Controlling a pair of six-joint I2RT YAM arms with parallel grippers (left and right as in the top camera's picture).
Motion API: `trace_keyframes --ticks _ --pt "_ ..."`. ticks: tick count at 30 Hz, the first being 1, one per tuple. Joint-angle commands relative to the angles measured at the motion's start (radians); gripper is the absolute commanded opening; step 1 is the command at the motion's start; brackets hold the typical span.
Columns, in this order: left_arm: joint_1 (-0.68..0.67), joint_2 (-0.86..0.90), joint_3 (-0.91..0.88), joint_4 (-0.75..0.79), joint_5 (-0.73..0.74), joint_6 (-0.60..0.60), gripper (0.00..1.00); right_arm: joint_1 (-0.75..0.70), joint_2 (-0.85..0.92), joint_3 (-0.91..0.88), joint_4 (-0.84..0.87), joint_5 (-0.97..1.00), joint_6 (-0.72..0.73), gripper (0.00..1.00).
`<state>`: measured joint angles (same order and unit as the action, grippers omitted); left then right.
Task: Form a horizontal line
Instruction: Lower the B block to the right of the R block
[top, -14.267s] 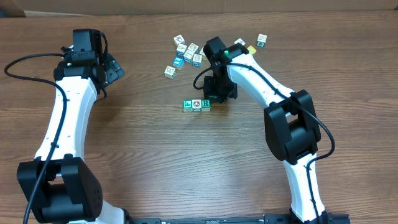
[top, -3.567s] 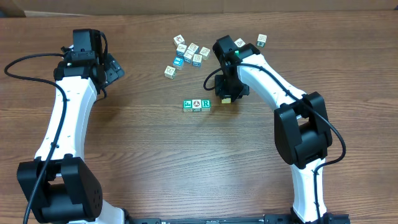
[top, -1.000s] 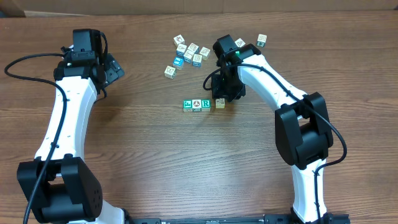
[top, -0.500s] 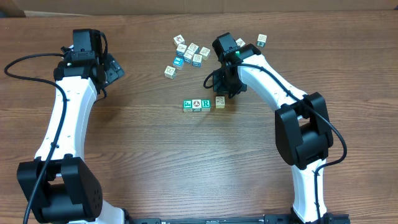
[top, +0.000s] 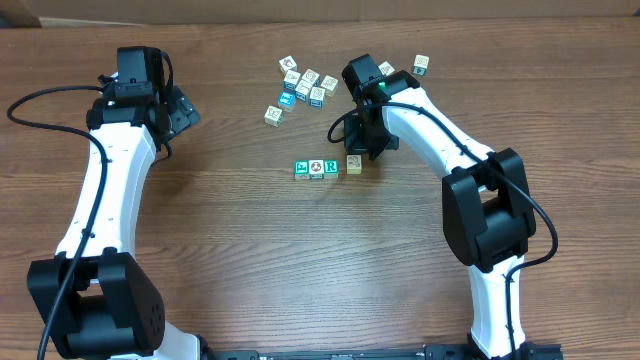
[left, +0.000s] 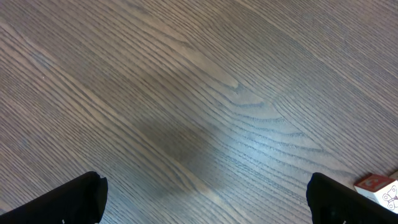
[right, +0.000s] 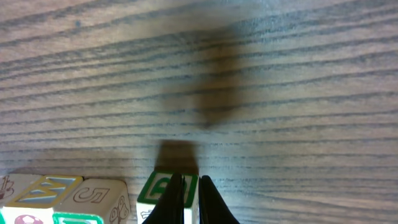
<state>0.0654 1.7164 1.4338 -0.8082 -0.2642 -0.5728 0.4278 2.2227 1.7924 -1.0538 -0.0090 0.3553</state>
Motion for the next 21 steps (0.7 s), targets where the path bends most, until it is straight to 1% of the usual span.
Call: trace_keyframes --ticks 1,7,11,21 --pt "-0.008 -0.003 0.006 0.0 0.003 0.001 1.0 0.006 0.0 -0.006 -0.005 -0.023 0.01 0.06" --pt "-0.008 -0.003 0.006 0.0 0.003 0.001 1.0 0.006 0.0 -0.006 -0.011 -0.026 0.01 0.05" --pt "-0.008 -0.003 0.006 0.0 0.003 0.001 1.0 0.006 0.0 -0.006 -0.021 -0.068 0.01 0.06" --pt "-0.008 -0.003 0.006 0.001 0.003 0.001 0.99 0.006 0.0 -0.006 -0.03 -0.064 0.01 0.06"
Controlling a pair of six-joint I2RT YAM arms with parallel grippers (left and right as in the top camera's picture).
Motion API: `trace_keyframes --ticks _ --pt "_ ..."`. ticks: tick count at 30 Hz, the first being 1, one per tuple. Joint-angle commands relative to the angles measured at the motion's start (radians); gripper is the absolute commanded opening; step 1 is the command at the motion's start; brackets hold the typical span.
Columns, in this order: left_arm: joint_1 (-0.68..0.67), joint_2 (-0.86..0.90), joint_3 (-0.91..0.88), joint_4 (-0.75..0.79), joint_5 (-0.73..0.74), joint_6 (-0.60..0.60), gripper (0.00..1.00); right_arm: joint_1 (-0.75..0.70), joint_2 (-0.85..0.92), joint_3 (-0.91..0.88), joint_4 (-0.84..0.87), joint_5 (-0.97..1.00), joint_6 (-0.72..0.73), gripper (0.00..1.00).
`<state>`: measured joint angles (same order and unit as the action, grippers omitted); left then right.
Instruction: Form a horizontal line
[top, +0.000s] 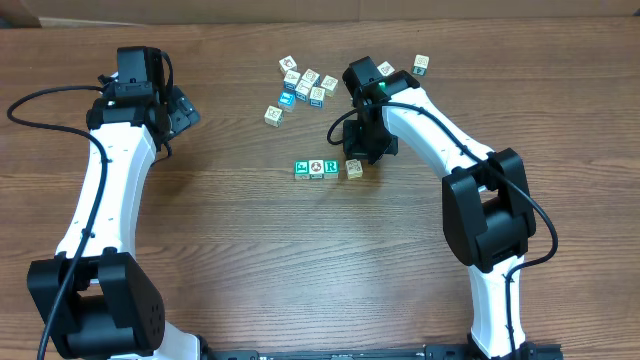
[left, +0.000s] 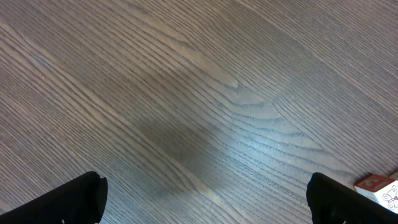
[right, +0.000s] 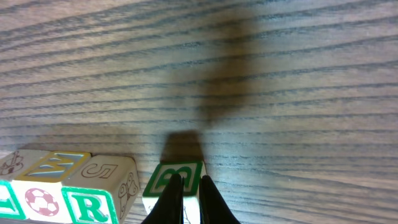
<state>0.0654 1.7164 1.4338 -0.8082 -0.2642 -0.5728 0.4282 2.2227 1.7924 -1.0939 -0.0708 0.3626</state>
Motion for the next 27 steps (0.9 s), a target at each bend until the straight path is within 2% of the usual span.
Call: trace_keyframes --ticks 1,8,18,27 --pt "-0.008 -0.003 0.006 0.001 0.003 0.001 1.0 0.006 0.0 -0.006 0.022 0.012 0.003 0.06" --pt "-0.008 -0.003 0.006 0.001 0.003 0.001 1.0 -0.009 0.0 -0.006 0.037 0.127 0.029 0.07" --pt "-0.008 -0.003 0.006 0.0 0.003 0.001 1.0 -0.023 0.0 -0.006 -0.099 0.091 0.033 0.07" --pt "-0.008 -0.003 0.006 0.001 0.003 0.001 1.0 -0.007 0.0 -0.006 -0.124 0.023 0.033 0.07"
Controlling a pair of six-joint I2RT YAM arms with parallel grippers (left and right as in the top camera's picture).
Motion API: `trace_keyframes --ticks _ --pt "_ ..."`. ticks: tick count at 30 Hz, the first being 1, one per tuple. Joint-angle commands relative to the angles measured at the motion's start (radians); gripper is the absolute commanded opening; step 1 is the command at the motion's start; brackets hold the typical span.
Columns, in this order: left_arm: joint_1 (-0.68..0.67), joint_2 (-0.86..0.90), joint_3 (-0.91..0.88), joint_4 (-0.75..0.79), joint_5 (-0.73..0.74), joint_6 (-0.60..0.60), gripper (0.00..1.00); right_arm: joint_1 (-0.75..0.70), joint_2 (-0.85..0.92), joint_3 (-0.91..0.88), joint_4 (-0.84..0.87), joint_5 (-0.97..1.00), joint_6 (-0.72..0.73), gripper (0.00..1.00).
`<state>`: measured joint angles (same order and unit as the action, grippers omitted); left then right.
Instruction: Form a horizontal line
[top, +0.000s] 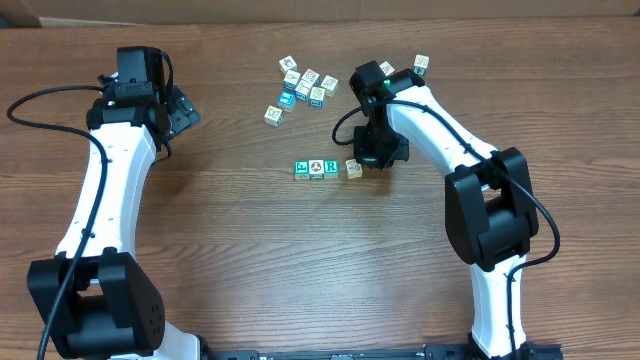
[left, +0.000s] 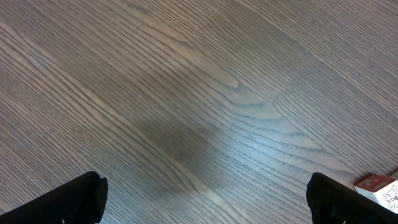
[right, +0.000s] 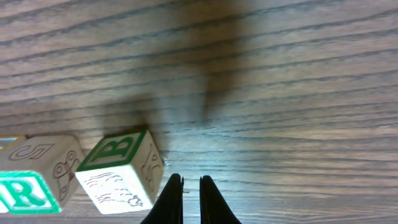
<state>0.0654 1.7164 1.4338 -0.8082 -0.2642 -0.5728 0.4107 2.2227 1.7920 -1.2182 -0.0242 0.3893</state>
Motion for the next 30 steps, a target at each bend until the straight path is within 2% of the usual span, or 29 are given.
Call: trace_keyframes --ticks 1,30 --pt "-0.008 -0.003 0.006 0.0 0.003 0.001 1.0 0.011 0.0 -0.006 -0.002 -0.031 0.006 0.07" --pt "-0.008 -0.003 0.006 0.0 0.003 0.001 1.0 0.011 0.0 -0.006 -0.017 -0.113 0.003 0.06"
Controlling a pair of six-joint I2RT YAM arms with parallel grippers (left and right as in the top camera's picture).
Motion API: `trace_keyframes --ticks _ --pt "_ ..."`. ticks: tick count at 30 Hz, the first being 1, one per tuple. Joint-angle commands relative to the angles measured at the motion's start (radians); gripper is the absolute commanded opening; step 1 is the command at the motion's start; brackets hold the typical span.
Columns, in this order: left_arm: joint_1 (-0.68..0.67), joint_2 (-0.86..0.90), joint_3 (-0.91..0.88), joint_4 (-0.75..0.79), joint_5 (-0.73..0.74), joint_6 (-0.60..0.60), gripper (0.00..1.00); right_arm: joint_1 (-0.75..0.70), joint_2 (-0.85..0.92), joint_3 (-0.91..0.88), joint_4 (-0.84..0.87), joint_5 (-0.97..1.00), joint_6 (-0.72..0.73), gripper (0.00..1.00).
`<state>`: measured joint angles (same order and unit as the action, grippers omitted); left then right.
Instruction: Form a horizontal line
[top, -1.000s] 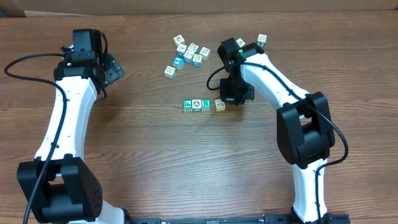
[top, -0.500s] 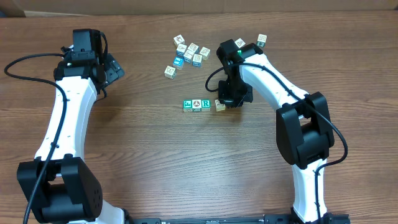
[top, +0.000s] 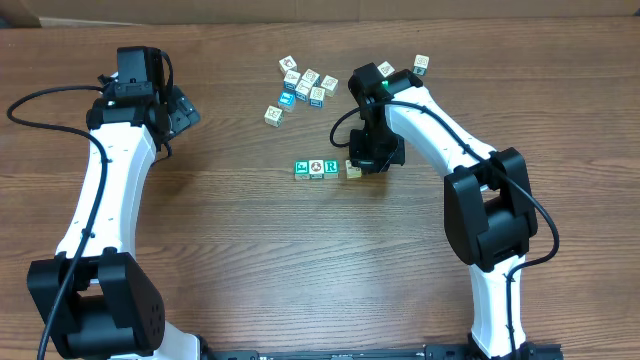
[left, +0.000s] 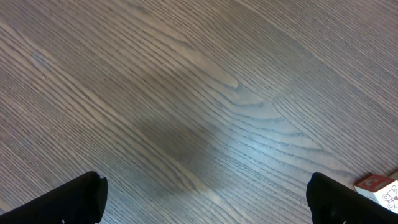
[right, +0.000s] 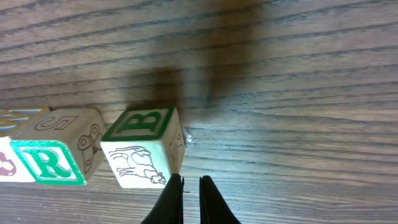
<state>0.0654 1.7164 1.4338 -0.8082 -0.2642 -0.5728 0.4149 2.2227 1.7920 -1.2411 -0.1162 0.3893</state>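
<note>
Three green-lettered blocks (top: 316, 168) lie side by side in a row on the wood table (top: 250, 250). A fourth block, with a green B on top (top: 353, 170), sits just right of them, a narrow gap from the R block (right: 48, 162). In the right wrist view the B block (right: 144, 146) stands nearly square to the row. My right gripper (right: 186, 182) is shut and empty, its left fingertip (right: 175, 186) against the B block's near right corner. My left gripper (left: 205, 199) hangs open over bare wood at the far left (top: 180, 110).
A cluster of several loose blocks (top: 305, 85) lies at the back, with one stray block (top: 273, 115) in front of it. Two more blocks (top: 421, 64) sit behind the right arm. One block (left: 378, 186) peeks in at the left wrist view's right edge.
The B block has turned from skewed to nearly square with the row. My shut right gripper has shifted a little left and now touches the block's right corner. The left arm is unchanged.
My shut right gripper stood on the B block, which lay slightly behind and right of the row. Then the block sat closer to the row's line. Then the gripper was off to its right with the block skewed, and now the block is squared beside the R block.
</note>
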Motion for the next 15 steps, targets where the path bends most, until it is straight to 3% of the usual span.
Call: trace_keyframes --ticks 1,15 --pt "-0.008 -0.003 0.006 0.001 0.003 0.001 1.0 0.007 0.0 -0.006 0.008 -0.021 0.003 0.06" --pt "-0.008 -0.003 0.006 0.0 0.003 0.001 1.0 0.007 0.0 -0.006 0.018 0.06 0.002 0.07"
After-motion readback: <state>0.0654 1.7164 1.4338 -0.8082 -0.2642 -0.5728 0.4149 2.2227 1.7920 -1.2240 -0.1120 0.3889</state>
